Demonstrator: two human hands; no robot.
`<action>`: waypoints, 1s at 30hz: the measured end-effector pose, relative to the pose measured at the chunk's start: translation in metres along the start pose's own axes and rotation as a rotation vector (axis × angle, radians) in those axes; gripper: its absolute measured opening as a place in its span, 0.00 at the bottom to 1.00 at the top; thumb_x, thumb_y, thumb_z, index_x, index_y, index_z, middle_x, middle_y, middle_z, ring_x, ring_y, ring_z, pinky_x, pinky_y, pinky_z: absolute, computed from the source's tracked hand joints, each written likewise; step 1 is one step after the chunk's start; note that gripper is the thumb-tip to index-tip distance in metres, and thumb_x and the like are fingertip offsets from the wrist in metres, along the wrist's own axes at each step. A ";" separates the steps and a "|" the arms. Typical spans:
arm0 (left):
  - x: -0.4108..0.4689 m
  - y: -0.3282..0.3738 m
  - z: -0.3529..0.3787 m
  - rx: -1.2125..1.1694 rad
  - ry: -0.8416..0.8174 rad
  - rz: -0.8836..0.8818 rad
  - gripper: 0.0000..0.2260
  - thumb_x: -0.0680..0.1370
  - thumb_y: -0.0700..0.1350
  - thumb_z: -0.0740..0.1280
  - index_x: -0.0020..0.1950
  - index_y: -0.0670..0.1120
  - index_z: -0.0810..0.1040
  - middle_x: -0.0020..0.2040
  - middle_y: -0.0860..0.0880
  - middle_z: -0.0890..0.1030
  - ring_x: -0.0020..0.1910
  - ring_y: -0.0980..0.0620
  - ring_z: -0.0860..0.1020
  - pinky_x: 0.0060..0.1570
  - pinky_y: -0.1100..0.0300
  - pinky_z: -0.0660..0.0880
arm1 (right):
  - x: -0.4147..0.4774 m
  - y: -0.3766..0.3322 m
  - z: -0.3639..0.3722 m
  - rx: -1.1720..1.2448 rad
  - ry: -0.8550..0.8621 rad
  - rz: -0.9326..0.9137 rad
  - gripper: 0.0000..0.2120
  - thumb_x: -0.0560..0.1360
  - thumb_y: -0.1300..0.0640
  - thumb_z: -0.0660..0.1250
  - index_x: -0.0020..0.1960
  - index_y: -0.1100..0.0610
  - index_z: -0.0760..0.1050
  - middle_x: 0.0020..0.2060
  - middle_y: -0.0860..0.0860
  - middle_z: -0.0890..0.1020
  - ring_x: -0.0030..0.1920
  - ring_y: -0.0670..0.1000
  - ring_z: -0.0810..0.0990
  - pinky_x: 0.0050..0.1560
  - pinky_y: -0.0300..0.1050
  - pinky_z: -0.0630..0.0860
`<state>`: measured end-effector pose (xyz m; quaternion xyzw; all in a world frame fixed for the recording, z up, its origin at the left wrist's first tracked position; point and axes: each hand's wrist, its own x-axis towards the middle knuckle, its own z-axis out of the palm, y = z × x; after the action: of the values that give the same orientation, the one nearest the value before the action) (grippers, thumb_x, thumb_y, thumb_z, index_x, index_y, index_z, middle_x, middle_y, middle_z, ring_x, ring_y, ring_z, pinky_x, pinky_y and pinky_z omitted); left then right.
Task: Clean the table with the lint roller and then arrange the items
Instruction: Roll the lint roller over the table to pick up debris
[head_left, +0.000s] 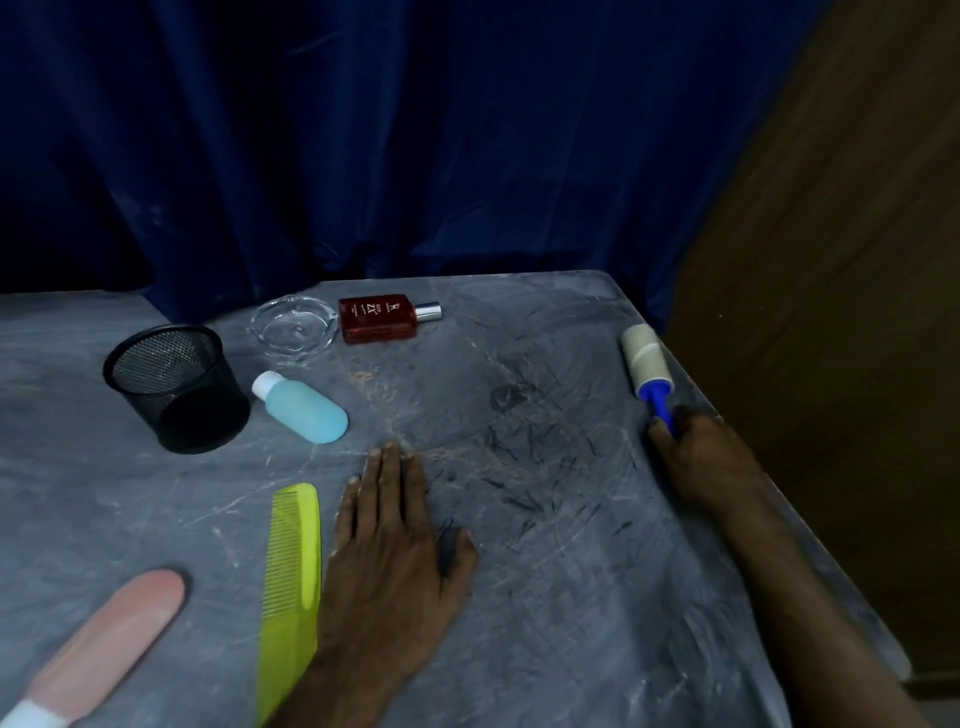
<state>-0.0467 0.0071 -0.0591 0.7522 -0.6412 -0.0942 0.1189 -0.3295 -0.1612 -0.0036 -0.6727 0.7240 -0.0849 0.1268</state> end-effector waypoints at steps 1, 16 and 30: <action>0.000 0.000 0.000 0.001 -0.001 -0.001 0.43 0.79 0.67 0.41 0.87 0.42 0.43 0.88 0.42 0.44 0.88 0.43 0.45 0.85 0.48 0.42 | -0.002 -0.007 0.004 -0.006 0.000 -0.022 0.15 0.84 0.42 0.58 0.55 0.53 0.73 0.37 0.49 0.76 0.36 0.47 0.76 0.32 0.42 0.64; 0.001 0.003 -0.002 0.020 0.005 -0.017 0.42 0.80 0.67 0.42 0.87 0.43 0.40 0.89 0.42 0.42 0.88 0.44 0.42 0.86 0.48 0.39 | -0.041 -0.116 0.057 -0.017 0.014 -0.289 0.20 0.82 0.41 0.58 0.62 0.55 0.74 0.53 0.60 0.84 0.55 0.63 0.83 0.51 0.54 0.77; -0.001 0.003 -0.003 0.045 0.037 0.000 0.42 0.79 0.65 0.48 0.87 0.40 0.53 0.87 0.38 0.54 0.87 0.40 0.53 0.86 0.43 0.50 | -0.064 -0.148 0.065 -0.049 -0.016 -0.374 0.20 0.84 0.42 0.55 0.63 0.56 0.72 0.54 0.60 0.84 0.56 0.63 0.82 0.52 0.54 0.77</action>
<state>-0.0493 0.0081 -0.0554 0.7564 -0.6407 -0.0657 0.1139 -0.1650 -0.1059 -0.0178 -0.7991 0.5872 -0.0838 0.0980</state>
